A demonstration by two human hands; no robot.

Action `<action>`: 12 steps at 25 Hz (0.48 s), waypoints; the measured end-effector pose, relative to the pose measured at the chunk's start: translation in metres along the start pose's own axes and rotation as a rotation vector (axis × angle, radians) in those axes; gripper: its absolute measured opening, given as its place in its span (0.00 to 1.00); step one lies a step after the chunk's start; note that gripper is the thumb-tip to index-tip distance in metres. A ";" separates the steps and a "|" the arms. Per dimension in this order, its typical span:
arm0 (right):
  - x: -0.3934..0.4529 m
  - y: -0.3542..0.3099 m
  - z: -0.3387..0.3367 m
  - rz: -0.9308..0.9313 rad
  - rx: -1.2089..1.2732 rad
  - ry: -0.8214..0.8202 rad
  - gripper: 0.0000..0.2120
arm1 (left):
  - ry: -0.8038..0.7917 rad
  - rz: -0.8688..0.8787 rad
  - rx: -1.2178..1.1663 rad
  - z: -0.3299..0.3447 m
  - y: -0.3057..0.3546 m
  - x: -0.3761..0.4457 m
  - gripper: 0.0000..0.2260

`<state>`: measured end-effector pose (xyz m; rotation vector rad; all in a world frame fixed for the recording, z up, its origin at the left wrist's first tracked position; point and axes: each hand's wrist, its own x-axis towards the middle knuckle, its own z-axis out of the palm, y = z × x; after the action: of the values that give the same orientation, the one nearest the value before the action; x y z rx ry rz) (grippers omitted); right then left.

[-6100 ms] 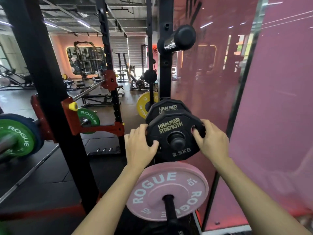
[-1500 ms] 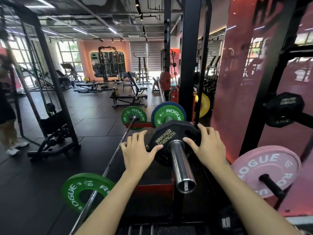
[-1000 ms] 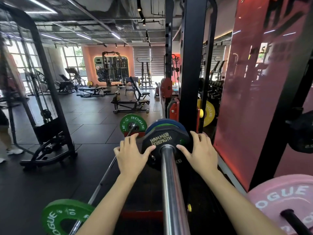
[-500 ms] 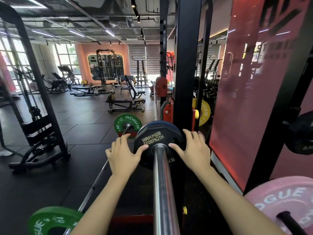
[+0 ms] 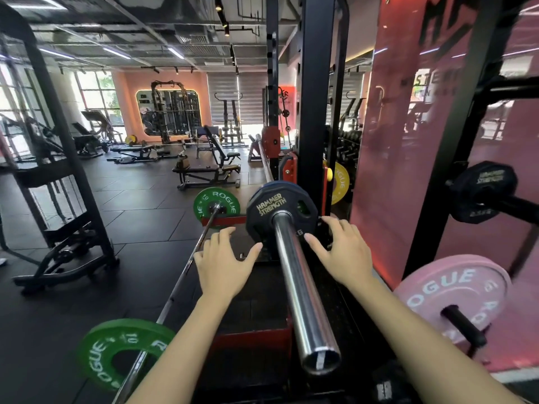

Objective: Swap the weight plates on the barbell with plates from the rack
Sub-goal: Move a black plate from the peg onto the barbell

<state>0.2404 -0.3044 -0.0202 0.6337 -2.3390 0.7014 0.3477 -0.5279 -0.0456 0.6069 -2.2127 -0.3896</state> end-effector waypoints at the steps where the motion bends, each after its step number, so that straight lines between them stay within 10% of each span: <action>1: -0.013 -0.003 -0.009 -0.003 0.010 -0.009 0.29 | -0.007 0.009 -0.007 -0.007 0.001 -0.013 0.30; 12: -0.117 -0.017 -0.111 -0.033 0.090 -0.061 0.25 | -0.033 0.041 -0.024 -0.099 0.038 -0.125 0.28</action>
<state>0.3781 -0.2182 -0.0179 0.7415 -2.3577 0.7865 0.4836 -0.4365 -0.0428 0.5452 -2.2447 -0.4077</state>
